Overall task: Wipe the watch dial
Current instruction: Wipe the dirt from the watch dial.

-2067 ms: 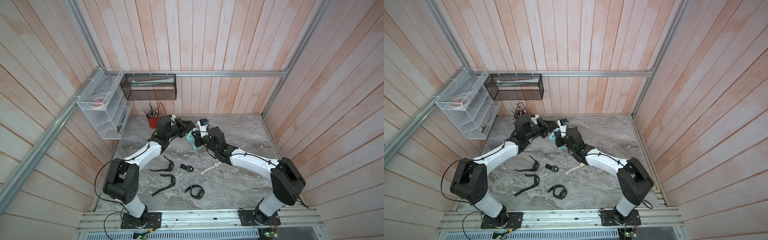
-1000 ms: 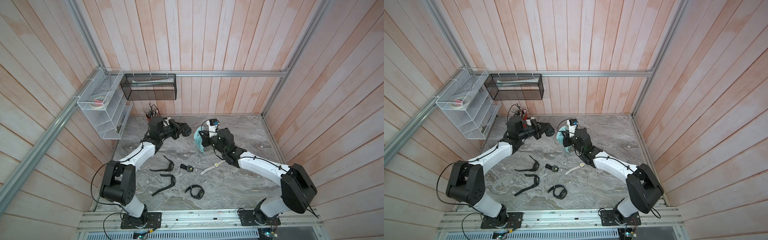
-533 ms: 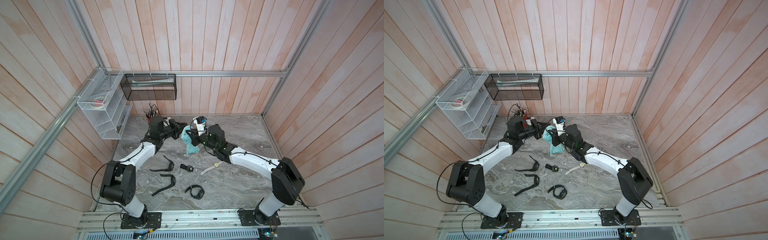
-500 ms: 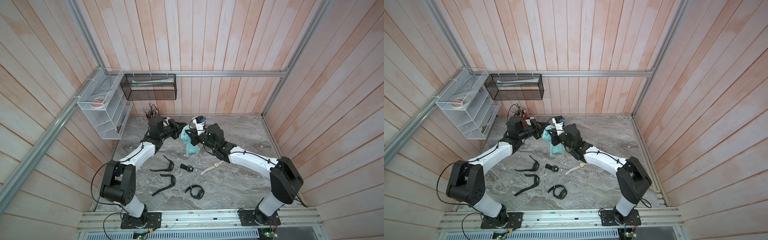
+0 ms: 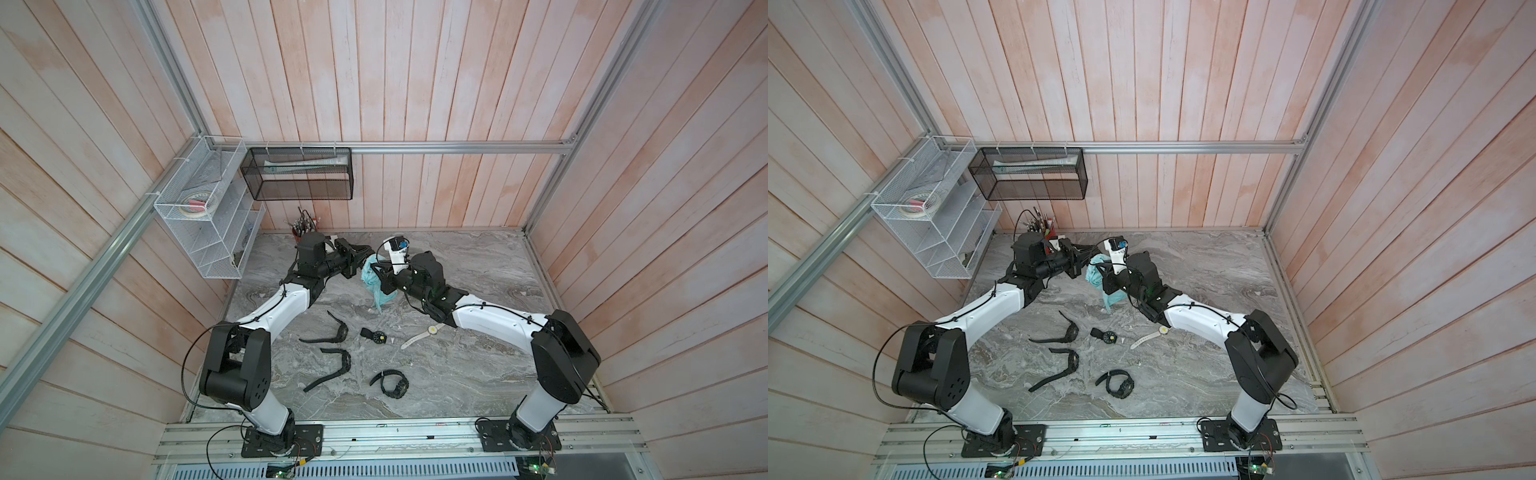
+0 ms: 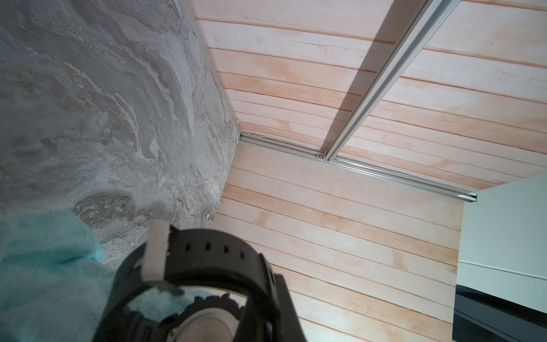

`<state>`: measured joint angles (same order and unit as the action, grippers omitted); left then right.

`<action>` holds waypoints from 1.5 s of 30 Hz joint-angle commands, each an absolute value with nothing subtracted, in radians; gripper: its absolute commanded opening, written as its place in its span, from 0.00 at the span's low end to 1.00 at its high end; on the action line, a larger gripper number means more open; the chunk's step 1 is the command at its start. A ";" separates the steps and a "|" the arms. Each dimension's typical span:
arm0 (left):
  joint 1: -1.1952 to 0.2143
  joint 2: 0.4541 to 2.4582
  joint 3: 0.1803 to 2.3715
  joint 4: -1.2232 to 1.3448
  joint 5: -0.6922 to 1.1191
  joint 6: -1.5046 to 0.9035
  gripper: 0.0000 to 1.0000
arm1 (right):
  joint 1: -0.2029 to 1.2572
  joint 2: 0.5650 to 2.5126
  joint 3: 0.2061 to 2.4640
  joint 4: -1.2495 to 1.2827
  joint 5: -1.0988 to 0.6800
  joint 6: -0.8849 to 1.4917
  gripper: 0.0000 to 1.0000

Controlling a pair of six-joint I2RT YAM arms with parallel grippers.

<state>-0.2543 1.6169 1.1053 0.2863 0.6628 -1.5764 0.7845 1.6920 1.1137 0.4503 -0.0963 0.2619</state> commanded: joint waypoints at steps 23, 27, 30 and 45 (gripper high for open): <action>-0.265 1.563 1.126 0.305 0.712 -1.542 0.00 | 0.813 1.534 1.014 0.488 -0.028 0.200 0.00; -0.283 1.565 1.126 0.304 0.711 -1.543 0.00 | 0.811 1.599 1.071 0.466 -0.016 0.197 0.00; -0.287 1.564 1.122 0.312 0.714 -1.553 0.00 | 0.804 1.650 1.120 0.410 0.029 0.202 0.00; -0.298 1.554 1.090 0.310 0.724 -1.559 0.00 | 0.768 1.645 1.142 0.397 0.217 0.228 0.00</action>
